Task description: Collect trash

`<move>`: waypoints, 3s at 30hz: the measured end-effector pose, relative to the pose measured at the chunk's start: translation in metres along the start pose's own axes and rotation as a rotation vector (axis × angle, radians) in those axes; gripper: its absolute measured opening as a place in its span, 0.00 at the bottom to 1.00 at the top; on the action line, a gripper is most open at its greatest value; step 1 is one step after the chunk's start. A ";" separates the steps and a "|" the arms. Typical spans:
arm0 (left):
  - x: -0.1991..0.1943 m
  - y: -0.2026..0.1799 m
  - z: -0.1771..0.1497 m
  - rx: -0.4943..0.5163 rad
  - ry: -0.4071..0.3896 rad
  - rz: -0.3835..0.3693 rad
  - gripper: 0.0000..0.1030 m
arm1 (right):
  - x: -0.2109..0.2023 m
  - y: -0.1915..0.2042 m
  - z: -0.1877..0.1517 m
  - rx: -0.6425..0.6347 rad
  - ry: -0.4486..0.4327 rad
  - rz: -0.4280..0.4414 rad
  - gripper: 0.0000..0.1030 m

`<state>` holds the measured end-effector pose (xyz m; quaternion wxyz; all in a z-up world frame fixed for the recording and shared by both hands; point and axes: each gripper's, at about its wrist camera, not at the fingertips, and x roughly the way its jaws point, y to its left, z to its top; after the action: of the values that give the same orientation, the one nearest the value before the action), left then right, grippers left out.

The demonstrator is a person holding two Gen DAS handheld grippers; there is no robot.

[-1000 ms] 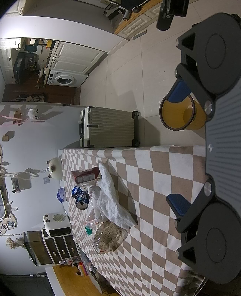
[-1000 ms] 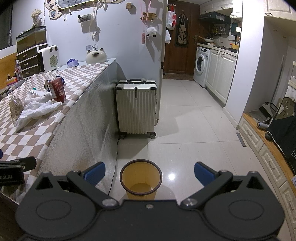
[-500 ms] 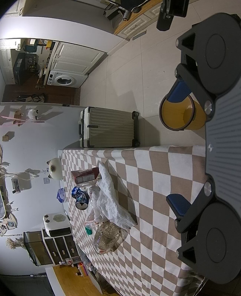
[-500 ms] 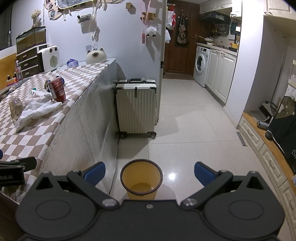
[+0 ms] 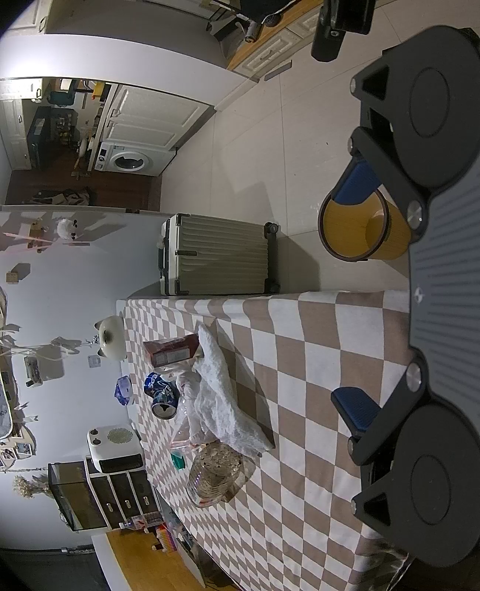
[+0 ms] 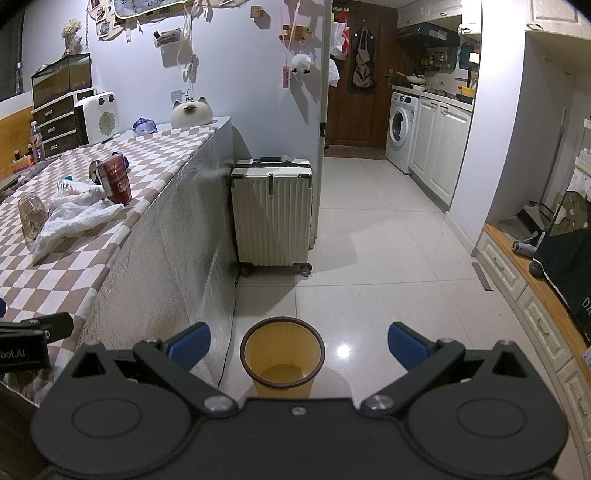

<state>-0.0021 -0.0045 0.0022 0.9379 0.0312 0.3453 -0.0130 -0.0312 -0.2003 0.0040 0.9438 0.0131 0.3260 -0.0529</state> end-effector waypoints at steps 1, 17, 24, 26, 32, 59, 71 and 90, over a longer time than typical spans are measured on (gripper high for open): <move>0.001 0.000 0.001 0.000 0.000 0.000 1.00 | -0.001 0.001 0.000 0.000 -0.001 -0.001 1.00; 0.002 0.001 0.004 0.022 -0.040 0.010 1.00 | -0.002 -0.008 0.001 0.005 -0.003 -0.001 1.00; 0.003 0.012 0.019 0.015 -0.099 0.026 1.00 | -0.003 -0.007 0.009 -0.010 -0.040 -0.001 1.00; 0.004 0.017 0.025 0.009 -0.117 0.032 1.00 | -0.002 -0.006 0.014 -0.007 -0.054 -0.003 1.00; 0.010 0.041 0.043 -0.027 -0.163 0.068 1.00 | 0.000 0.007 0.040 -0.017 -0.139 0.026 1.00; 0.141 0.138 0.101 -0.142 -0.115 0.103 1.00 | 0.123 0.139 0.161 0.048 -0.236 0.330 1.00; 0.189 0.132 0.084 -0.147 0.003 0.077 1.00 | 0.200 0.203 0.213 0.131 -0.072 0.453 0.82; 0.169 0.128 0.090 -0.186 -0.114 -0.066 0.99 | 0.221 0.163 0.184 0.111 0.101 0.580 0.26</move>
<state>0.1905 0.1162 -0.0327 0.9539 -0.0683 0.2919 -0.0134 0.2727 -0.0691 0.0109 0.9000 0.1597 0.3518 0.2019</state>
